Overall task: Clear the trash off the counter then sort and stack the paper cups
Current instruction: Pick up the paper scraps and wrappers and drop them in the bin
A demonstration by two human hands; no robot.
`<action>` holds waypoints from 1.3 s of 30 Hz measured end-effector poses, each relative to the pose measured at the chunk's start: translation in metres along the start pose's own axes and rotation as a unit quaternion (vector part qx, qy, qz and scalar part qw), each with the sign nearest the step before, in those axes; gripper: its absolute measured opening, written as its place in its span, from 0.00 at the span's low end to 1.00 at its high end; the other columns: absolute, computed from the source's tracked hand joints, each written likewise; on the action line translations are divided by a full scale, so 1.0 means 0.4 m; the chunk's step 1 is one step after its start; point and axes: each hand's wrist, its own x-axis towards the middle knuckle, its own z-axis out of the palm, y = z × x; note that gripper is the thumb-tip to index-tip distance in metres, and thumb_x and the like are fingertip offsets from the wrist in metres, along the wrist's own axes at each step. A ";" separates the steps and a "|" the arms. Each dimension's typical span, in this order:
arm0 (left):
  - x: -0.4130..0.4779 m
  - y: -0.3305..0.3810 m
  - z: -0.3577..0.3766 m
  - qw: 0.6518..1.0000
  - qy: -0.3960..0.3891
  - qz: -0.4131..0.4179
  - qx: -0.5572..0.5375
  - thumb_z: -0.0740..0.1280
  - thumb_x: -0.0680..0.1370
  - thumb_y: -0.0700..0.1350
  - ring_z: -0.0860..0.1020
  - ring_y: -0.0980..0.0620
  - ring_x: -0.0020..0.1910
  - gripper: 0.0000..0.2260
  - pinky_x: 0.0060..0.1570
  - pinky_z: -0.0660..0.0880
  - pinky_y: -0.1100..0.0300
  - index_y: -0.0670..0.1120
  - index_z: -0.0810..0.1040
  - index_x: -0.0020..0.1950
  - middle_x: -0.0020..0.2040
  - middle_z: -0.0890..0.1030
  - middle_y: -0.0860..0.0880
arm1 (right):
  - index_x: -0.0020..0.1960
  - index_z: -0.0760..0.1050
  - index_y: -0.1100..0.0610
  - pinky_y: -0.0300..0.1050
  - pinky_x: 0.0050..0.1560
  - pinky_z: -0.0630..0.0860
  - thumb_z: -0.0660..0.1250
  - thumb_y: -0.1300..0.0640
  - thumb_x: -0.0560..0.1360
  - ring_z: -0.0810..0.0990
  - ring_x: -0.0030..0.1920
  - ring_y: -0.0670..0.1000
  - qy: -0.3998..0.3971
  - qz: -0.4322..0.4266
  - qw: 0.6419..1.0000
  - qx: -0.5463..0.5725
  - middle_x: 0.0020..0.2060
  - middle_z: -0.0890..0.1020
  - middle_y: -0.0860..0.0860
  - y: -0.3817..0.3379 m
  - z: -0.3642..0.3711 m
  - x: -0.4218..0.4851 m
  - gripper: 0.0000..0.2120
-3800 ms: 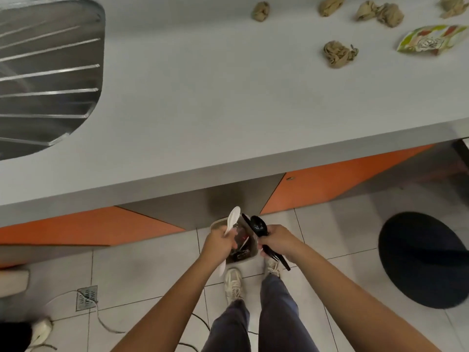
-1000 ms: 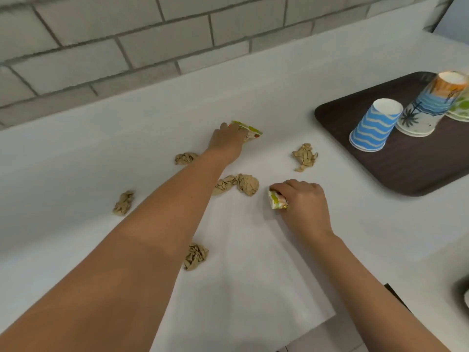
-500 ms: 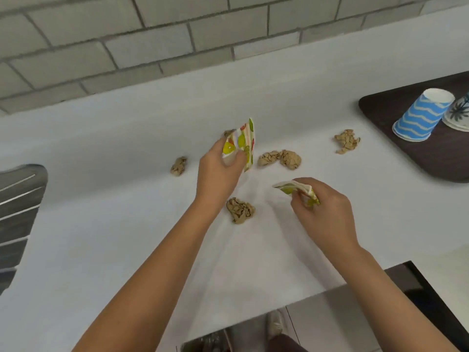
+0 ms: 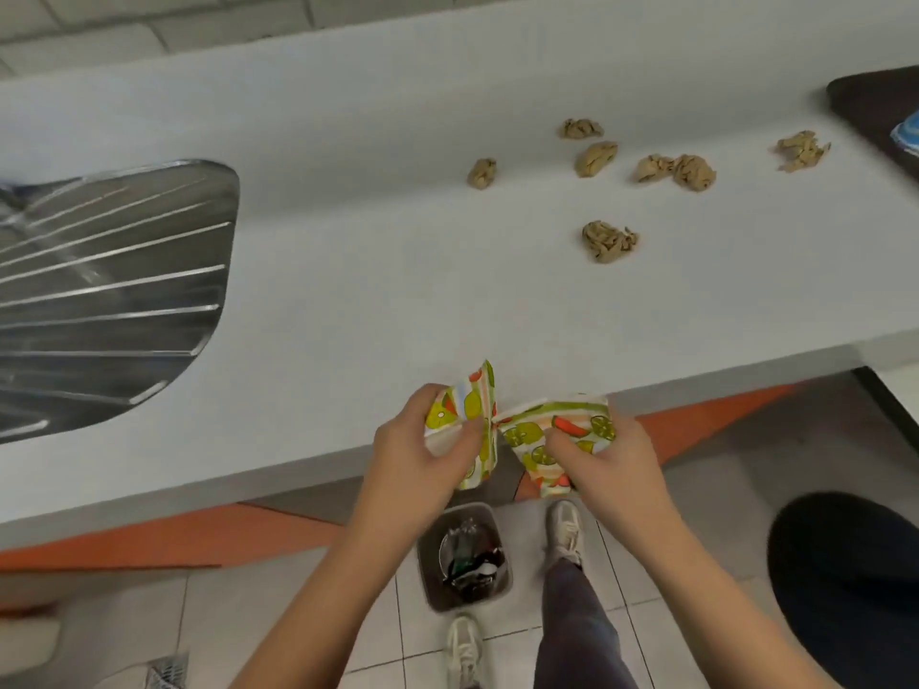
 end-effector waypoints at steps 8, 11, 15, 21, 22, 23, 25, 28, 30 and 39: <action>-0.118 -0.345 0.011 0.974 -0.070 -0.146 0.162 0.69 0.75 0.53 0.81 0.53 0.43 0.11 0.44 0.79 0.55 0.49 0.78 0.53 0.44 0.82 0.53 | 0.42 0.79 0.56 0.45 0.40 0.77 0.68 0.63 0.72 0.82 0.38 0.52 -0.048 0.120 0.984 -0.122 0.36 0.84 0.50 0.273 0.150 -0.066 0.03; -0.121 -0.470 0.042 0.959 -0.069 -0.227 0.156 0.69 0.74 0.52 0.81 0.49 0.44 0.13 0.43 0.78 0.55 0.46 0.79 0.55 0.45 0.83 0.47 | 0.50 0.80 0.57 0.43 0.42 0.75 0.66 0.59 0.72 0.81 0.43 0.54 -0.060 0.176 0.963 -0.194 0.41 0.84 0.53 0.386 0.208 -0.044 0.08; -0.100 -0.576 0.091 0.952 -0.069 -0.267 0.132 0.71 0.74 0.48 0.79 0.48 0.48 0.16 0.42 0.69 0.64 0.43 0.78 0.59 0.51 0.83 0.44 | 0.54 0.80 0.58 0.44 0.46 0.74 0.64 0.58 0.73 0.81 0.48 0.58 -0.084 0.203 0.939 -0.265 0.47 0.84 0.57 0.481 0.278 -0.017 0.12; -0.043 -0.689 0.141 0.924 -0.105 -0.321 0.178 0.73 0.70 0.58 0.76 0.42 0.61 0.31 0.57 0.74 0.54 0.45 0.71 0.67 0.61 0.76 0.42 | 0.67 0.72 0.54 0.39 0.52 0.70 0.68 0.52 0.74 0.77 0.60 0.55 -0.148 0.204 0.933 -0.257 0.60 0.78 0.53 0.525 0.343 0.004 0.22; -0.043 -0.691 0.142 0.918 -0.102 -0.331 0.190 0.72 0.71 0.58 0.73 0.41 0.64 0.33 0.60 0.71 0.52 0.44 0.67 0.70 0.64 0.72 0.41 | 0.70 0.69 0.54 0.40 0.56 0.70 0.69 0.51 0.74 0.76 0.62 0.56 -0.147 0.207 0.932 -0.259 0.63 0.76 0.55 0.532 0.346 0.006 0.25; -0.046 -0.689 0.142 0.916 -0.096 -0.335 0.197 0.71 0.72 0.58 0.71 0.40 0.65 0.34 0.61 0.70 0.52 0.44 0.65 0.72 0.66 0.69 0.40 | 0.71 0.67 0.54 0.41 0.58 0.70 0.69 0.49 0.74 0.75 0.63 0.56 -0.140 0.206 0.932 -0.263 0.65 0.73 0.56 0.535 0.347 0.006 0.28; -0.053 -0.667 0.134 0.929 -0.074 -0.315 0.182 0.70 0.74 0.55 0.72 0.41 0.65 0.30 0.62 0.69 0.54 0.44 0.67 0.71 0.67 0.68 0.40 | 0.72 0.66 0.53 0.42 0.59 0.70 0.69 0.49 0.74 0.75 0.63 0.55 -0.118 0.191 0.938 -0.264 0.66 0.71 0.56 0.532 0.344 0.003 0.29; -0.066 -0.602 0.111 0.961 -0.050 -0.233 0.141 0.69 0.76 0.51 0.75 0.46 0.61 0.21 0.59 0.72 0.57 0.45 0.73 0.67 0.64 0.72 0.44 | 0.66 0.72 0.52 0.37 0.53 0.71 0.69 0.54 0.74 0.77 0.58 0.51 -0.073 0.134 0.967 -0.206 0.63 0.74 0.52 0.489 0.322 -0.012 0.21; -0.075 -0.541 0.084 0.977 -0.055 -0.172 0.113 0.68 0.77 0.48 0.77 0.54 0.56 0.15 0.52 0.73 0.67 0.48 0.76 0.62 0.60 0.76 0.48 | 0.59 0.75 0.47 0.32 0.48 0.71 0.68 0.59 0.74 0.78 0.53 0.44 -0.039 0.073 0.985 -0.148 0.57 0.77 0.48 0.433 0.293 -0.025 0.15; -0.072 -0.141 -0.005 0.994 -0.101 0.049 0.003 0.68 0.77 0.42 0.78 0.63 0.45 0.11 0.45 0.73 0.73 0.61 0.78 0.48 0.46 0.82 0.59 | 0.46 0.80 0.47 0.43 0.39 0.77 0.66 0.59 0.73 0.80 0.37 0.48 0.121 -0.207 0.971 0.011 0.38 0.81 0.41 0.071 0.098 -0.017 0.08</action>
